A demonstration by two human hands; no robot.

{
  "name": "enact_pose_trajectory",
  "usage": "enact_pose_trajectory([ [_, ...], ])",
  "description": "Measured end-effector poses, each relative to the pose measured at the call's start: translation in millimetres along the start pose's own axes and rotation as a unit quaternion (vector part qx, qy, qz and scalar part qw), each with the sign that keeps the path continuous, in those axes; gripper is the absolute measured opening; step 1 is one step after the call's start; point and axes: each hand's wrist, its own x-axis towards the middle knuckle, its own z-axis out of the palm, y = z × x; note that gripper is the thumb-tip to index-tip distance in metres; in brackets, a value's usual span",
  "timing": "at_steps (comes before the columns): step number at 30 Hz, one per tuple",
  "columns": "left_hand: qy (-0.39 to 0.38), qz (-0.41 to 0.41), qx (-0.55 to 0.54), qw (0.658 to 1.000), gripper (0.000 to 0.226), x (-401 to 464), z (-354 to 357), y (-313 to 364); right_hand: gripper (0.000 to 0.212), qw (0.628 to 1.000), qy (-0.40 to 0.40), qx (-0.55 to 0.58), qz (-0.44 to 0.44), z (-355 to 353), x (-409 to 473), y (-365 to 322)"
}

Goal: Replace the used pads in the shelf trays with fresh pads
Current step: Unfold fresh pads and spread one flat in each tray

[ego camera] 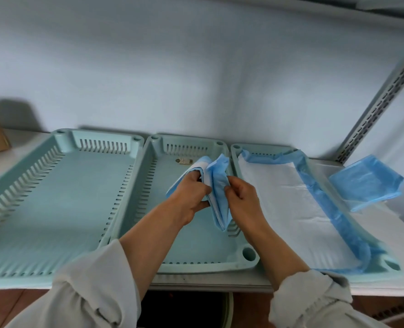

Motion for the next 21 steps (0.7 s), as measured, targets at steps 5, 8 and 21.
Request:
enact_pose_trajectory([
  [5, 0.019, 0.052, 0.054, 0.997, 0.048, -2, 5, -4, 0.027, 0.998, 0.055, 0.014, 0.028, 1, 3, 5],
  [8, 0.099, 0.098, 0.002, 0.990, 0.044, 2, 1, 4, 0.068, 0.978, 0.178, 0.041, 0.103, -12, 7, 14],
  [21, 0.153, 0.119, -0.024, 0.981, 0.028, 10, -5, 7, 0.054, 0.953, -0.006, -0.302, 0.003, -13, -8, 7],
])
